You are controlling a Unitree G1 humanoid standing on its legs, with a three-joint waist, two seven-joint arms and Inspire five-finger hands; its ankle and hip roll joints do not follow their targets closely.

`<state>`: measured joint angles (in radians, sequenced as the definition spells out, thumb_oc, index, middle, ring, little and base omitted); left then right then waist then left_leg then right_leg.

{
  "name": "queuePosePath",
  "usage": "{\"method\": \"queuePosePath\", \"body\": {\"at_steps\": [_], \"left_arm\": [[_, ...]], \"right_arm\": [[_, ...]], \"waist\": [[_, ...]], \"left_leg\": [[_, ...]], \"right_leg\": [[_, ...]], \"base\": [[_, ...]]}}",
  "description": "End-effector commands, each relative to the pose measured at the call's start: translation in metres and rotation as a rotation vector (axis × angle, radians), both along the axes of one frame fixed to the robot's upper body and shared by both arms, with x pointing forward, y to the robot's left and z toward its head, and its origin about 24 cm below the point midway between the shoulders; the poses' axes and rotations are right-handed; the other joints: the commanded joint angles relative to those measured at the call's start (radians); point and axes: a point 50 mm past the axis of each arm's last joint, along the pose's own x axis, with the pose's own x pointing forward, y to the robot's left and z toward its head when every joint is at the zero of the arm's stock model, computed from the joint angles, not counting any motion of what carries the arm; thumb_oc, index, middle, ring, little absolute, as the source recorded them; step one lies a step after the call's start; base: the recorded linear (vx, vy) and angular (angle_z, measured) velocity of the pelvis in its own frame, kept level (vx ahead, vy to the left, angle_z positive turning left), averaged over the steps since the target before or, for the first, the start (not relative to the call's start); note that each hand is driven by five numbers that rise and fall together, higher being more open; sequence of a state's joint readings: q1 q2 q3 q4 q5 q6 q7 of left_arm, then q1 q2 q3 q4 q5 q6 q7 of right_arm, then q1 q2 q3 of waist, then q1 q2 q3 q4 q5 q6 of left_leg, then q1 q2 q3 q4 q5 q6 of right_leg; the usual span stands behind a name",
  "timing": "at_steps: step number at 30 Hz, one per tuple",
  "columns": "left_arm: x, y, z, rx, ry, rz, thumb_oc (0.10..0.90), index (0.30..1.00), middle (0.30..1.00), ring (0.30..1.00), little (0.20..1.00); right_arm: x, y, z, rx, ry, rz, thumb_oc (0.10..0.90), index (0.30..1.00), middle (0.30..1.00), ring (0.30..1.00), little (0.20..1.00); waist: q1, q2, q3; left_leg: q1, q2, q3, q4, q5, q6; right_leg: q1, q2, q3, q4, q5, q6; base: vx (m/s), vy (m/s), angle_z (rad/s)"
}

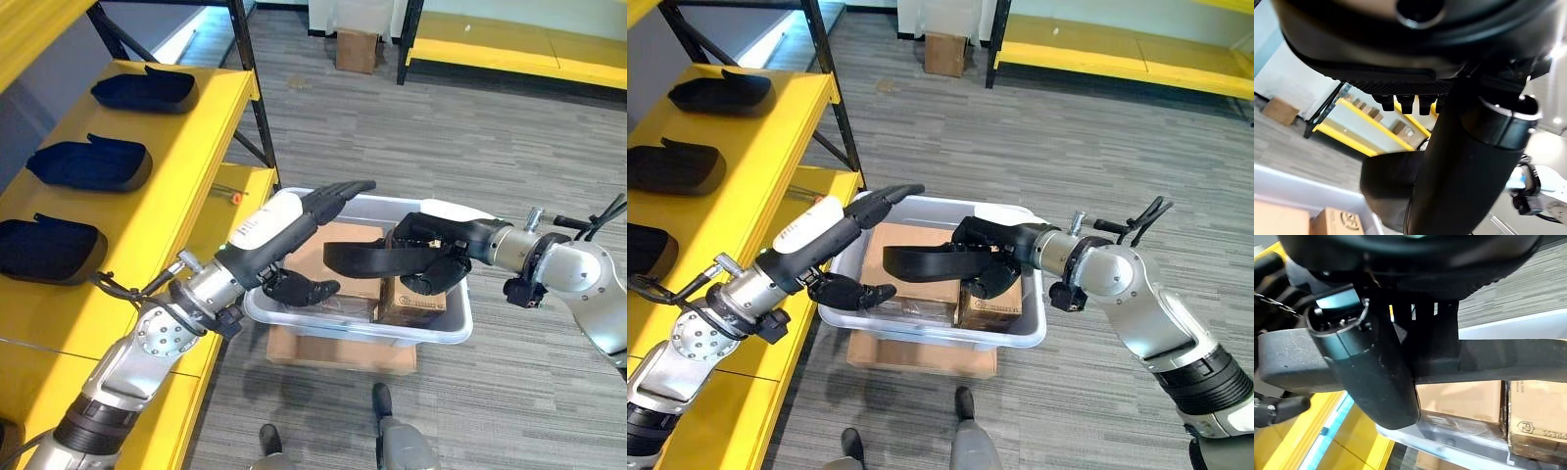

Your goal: Move parts from the plastic box to the shelf.

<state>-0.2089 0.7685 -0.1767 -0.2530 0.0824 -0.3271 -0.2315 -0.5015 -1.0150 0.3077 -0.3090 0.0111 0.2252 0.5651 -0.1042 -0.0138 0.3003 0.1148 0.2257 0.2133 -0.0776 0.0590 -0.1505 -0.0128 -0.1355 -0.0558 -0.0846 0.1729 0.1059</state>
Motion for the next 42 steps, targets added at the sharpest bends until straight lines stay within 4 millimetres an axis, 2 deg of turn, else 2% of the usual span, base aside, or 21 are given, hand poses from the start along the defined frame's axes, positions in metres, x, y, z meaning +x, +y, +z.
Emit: {"method": "queuePosePath", "body": {"at_steps": [1,6,10,17,26,33,42], "left_arm": [[0.001,-0.009,-0.006,-0.083,0.008,-0.046,0.9,1.0,1.0,1.0,1.0],[0.008,-0.01,-0.013,-0.065,0.007,-0.001,0.9,1.0,1.0,1.0,1.0],[0.011,-0.008,-0.022,-0.018,0.029,0.022,0.9,1.0,1.0,1.0,1.0],[0.013,-0.01,-0.03,0.03,0.028,0.034,0.9,1.0,1.0,1.0,1.0],[0.017,-0.015,-0.035,0.101,0.019,0.04,0.9,1.0,1.0,1.0,1.0],[0.016,-0.017,-0.04,0.166,0.045,0.019,0.9,1.0,1.0,1.0,1.0],[0.018,-0.026,-0.05,0.15,0.1,-0.01,0.9,1.0,1.0,1.0,1.0]], "right_arm": [[-0.004,0.037,0.049,0.048,-0.172,0.178,0.4,0.3,0.3,0.3,0.3],[-0.001,0.049,0.046,0.026,-0.115,0.212,0.4,0.3,0.3,0.3,0.3],[-0.003,0.06,0.048,-0.008,-0.148,0.246,0.4,0.3,0.3,0.3,0.3],[0.002,0.065,0.048,-0.016,-0.116,0.245,0.4,0.3,0.3,0.3,0.3],[0.015,0.071,0.036,-0.069,-0.124,0.211,0.4,0.3,0.3,0.3,0.3],[0.014,0.07,0.037,-0.071,-0.14,0.229,0.4,0.3,0.3,0.3,0.3],[0.014,0.079,0.038,-0.055,-0.172,0.279,0.4,0.3,0.3,0.3,0.3]], "waist": [[0.009,-0.025,-0.175],[0.017,-0.023,-0.195],[0.028,-0.023,-0.214],[0.035,-0.02,-0.219],[0.042,-0.011,-0.223],[0.036,-0.004,-0.222],[0.026,0.005,-0.227]], "left_leg": [[-0.004,0.084,-0.005,-0.004,0.001,0.006],[0.01,0.082,-0.016,-0.009,-0.005,0.002],[0.018,0.074,-0.018,-0.01,-0.014,-0.001],[0.022,0.07,-0.021,-0.01,-0.019,-0.001],[0.033,0.067,-0.023,-0.01,-0.027,0.002],[0.035,0.064,-0.015,-0.01,-0.031,0.002],[0.045,0.063,-0.006,-0.01,-0.038,0.004]], "right_leg": [[0.063,-0.094,-0.037,0.004,-0.083,0.067],[0.084,-0.098,-0.046,0.001,-0.088,0.07],[0.096,-0.103,-0.053,-0.003,-0.088,0.077],[0.1,-0.105,-0.056,-0.003,-0.09,0.08],[0.112,-0.105,-0.065,-0.003,-0.095,0.082],[0.112,-0.11,-0.067,-0.003,-0.095,0.088],[0.117,-0.109,-0.064,-0.003,-0.097,0.088]], "base": [[-0.04,0.077,0.01],[-0.01,0.066,0.04],[-0.02,0.063,0.15],[-0.01,0.021,0.03],[0.0,0.004,0.02],[0.0,0.0,0.0],[0.0,0.0,0.0]]}}
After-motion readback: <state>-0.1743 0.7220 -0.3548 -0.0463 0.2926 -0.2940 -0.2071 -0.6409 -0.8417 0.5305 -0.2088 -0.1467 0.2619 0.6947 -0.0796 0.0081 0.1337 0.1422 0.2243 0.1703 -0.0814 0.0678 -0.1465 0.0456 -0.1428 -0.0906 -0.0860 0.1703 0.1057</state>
